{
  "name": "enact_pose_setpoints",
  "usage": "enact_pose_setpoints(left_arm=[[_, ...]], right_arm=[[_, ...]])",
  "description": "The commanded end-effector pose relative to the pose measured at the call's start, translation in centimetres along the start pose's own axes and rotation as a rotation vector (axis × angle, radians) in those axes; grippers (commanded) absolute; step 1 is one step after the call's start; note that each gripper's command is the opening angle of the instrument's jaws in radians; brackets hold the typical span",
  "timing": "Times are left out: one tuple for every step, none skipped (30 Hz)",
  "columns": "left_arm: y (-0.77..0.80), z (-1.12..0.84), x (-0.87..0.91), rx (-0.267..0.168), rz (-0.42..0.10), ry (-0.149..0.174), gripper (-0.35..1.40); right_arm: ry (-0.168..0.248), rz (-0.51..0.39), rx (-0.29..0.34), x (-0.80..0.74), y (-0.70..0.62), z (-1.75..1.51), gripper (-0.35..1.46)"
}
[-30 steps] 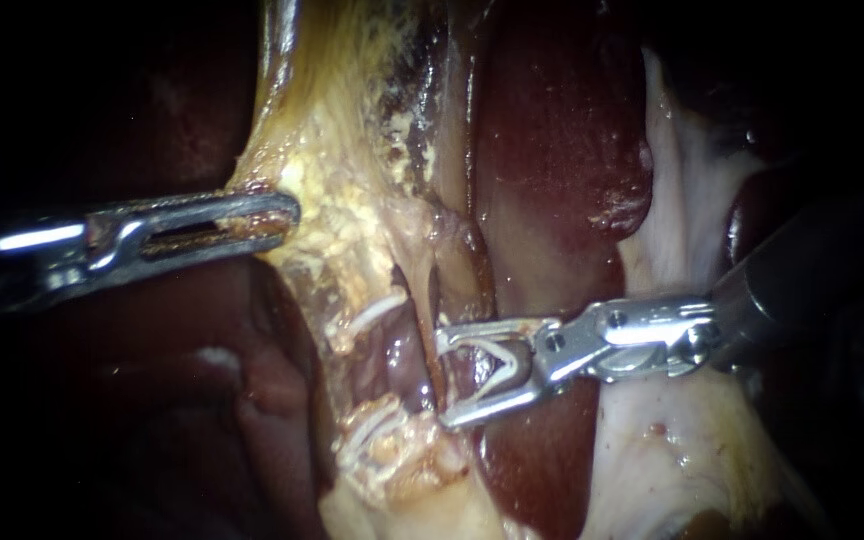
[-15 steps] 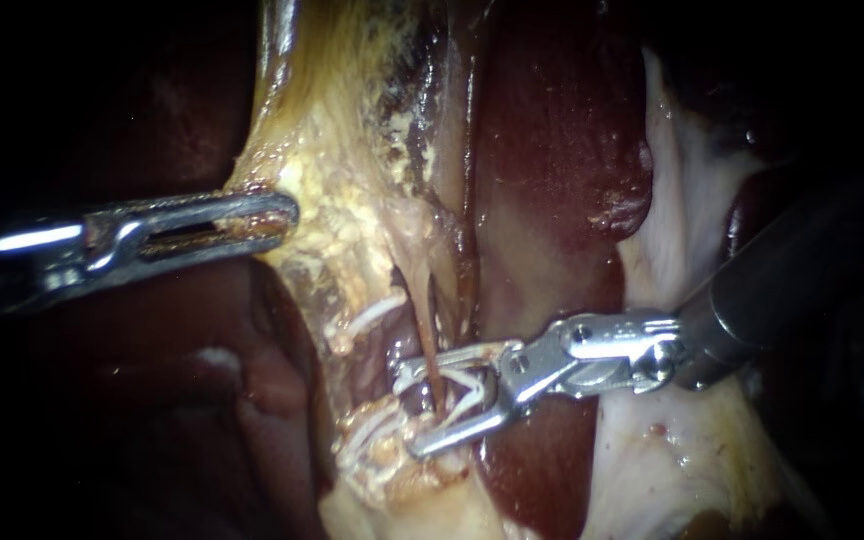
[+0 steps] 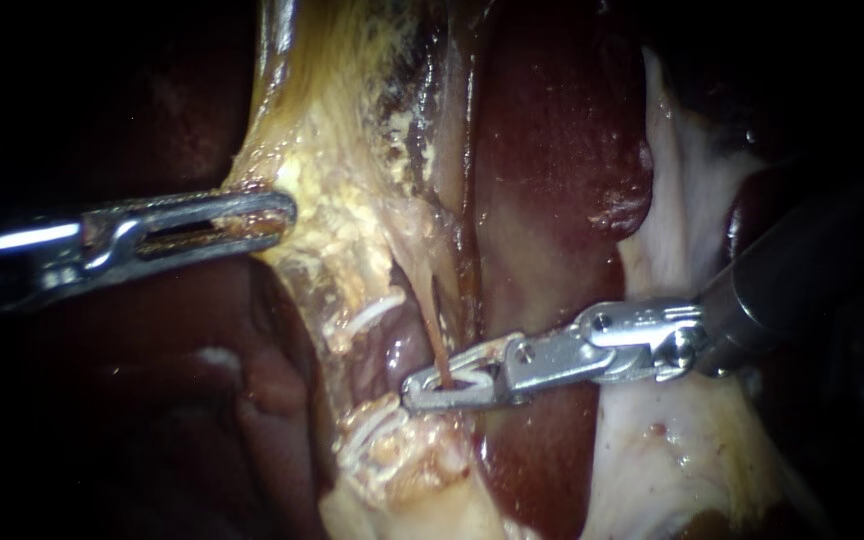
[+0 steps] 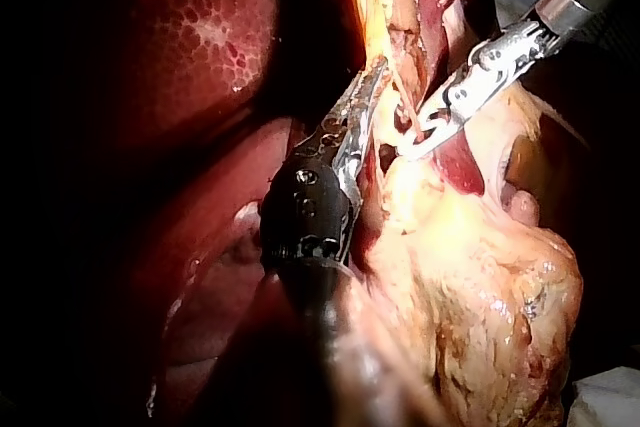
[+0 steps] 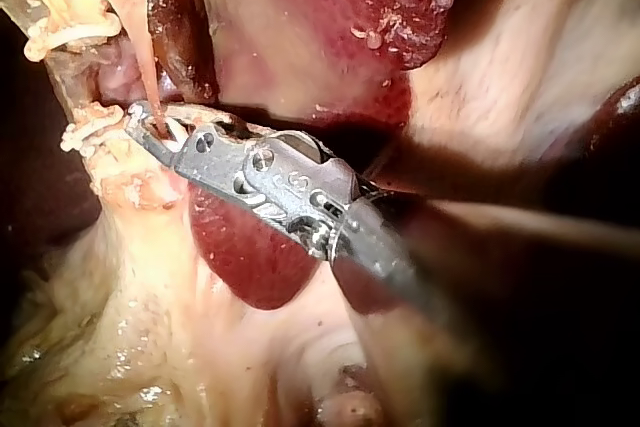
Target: Clipping first clip right tube
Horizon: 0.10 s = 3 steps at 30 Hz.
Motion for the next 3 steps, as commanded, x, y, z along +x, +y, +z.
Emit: enact_pose_setpoints(left_arm=[[0.0,0.0,0.0,0.002,-0.001,-0.003,-0.35],[0.01,0.0,0.0,0.002,-0.001,-0.002,-0.35],[0.01,0.0,-0.01,0.002,-0.001,-0.002,-0.35]], right_arm=[[-0.001,-0.001,0.001,0.0,-0.01,0.0,-0.35],[-0.001,-0.001,0.004,0.0,-0.01,0.01,-0.35],[-0.001,-0.001,0.004,0.0,-0.01,0.01,-0.35]])
